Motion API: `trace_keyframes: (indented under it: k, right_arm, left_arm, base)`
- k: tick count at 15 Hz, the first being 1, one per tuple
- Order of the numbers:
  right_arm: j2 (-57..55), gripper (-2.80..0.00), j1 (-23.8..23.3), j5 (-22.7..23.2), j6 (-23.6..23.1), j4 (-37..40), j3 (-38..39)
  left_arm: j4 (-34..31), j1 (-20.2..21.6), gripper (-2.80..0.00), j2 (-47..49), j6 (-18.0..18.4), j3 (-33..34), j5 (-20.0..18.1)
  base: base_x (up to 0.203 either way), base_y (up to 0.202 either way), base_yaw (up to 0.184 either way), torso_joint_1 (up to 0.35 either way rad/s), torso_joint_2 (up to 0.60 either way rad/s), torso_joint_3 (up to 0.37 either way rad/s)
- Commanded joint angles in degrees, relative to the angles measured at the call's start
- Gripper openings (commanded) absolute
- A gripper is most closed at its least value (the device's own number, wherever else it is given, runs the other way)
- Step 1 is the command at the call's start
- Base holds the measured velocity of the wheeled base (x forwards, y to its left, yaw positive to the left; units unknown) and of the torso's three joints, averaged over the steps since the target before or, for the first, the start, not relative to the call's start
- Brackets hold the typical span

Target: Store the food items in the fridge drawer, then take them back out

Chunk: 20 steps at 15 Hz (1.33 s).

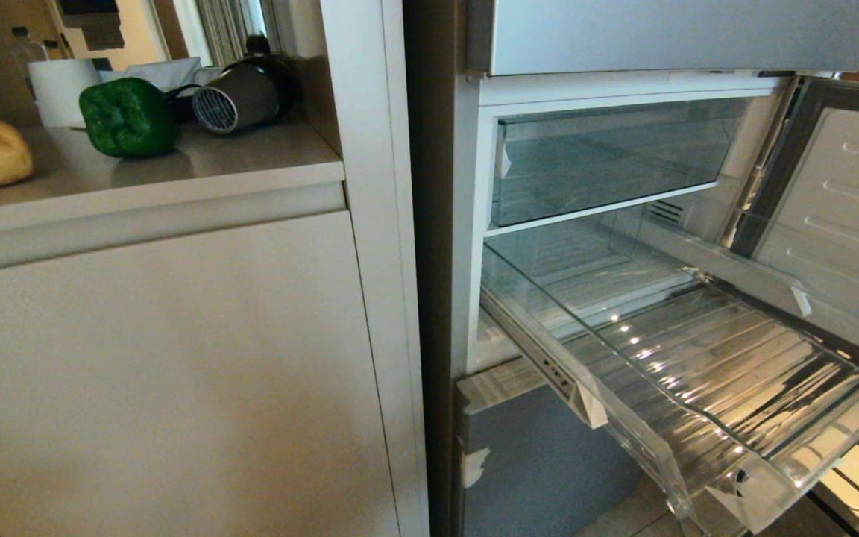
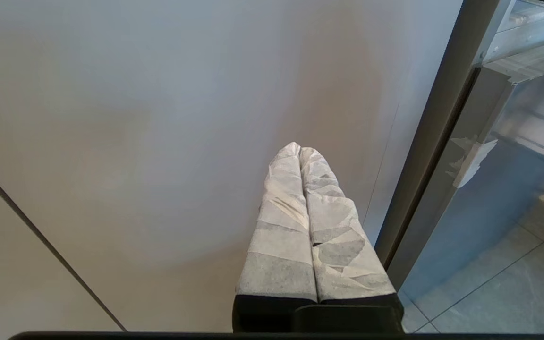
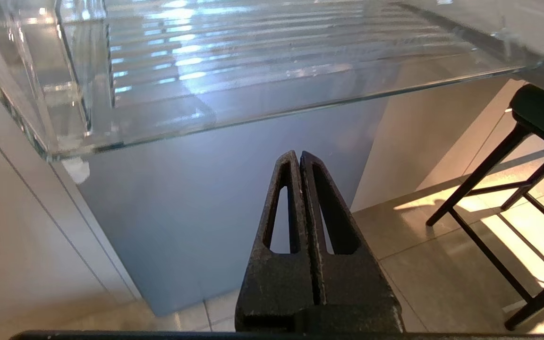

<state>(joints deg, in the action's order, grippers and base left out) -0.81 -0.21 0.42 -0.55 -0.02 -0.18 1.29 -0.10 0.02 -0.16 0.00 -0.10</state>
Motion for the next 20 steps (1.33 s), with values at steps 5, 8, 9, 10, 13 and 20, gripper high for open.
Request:
trace_keyframes:
  k: [5,8,9,10,13,20]
  right_arm:
    - [0.7,-2.80,0.0,-0.6,1.9,0.3,0.2]
    - [0.8,-2.80,0.0,-0.4,1.3,0.3,0.2]
    - [0.7,-2.80,0.0,-0.1,-0.1,0.4,0.2]
    - [0.8,-2.80,0.1,0.1,-4.0,0.5,0.2]
    - [0.7,-2.80,0.0,2.1,-8.7,0.6,0.2]
    - [0.8,-2.80,0.0,2.0,-6.8,0.6,0.2]
  left_arm:
    - [0.0,0.0,-2.80,0.0,0.0,0.6,0.0]
    - [0.0,0.0,-2.80,0.0,0.0,0.6,0.0]
    - [0.0,0.0,-2.80,0.0,0.0,0.6,0.0]
    - [0.0,0.0,-2.80,0.0,0.0,0.6,0.0]
    - [0.0,0.0,-2.80,0.0,0.0,0.6,0.0]
    - [0.0,0.0,-2.80,0.0,0.0,0.6,0.0]
  base:
    - [0.000,0.000,0.000,0.000,0.00,0.000]
    - [0.000,0.000,0.000,0.000,0.00,0.000]
    - [0.000,0.000,0.000,0.000,0.00,0.000]
    - [0.000,0.000,0.000,0.000,0.00,0.000]
    - [0.000,0.000,0.000,0.000,0.00,0.000]
    - [0.000,0.000,0.000,0.030,-0.09,-0.058]
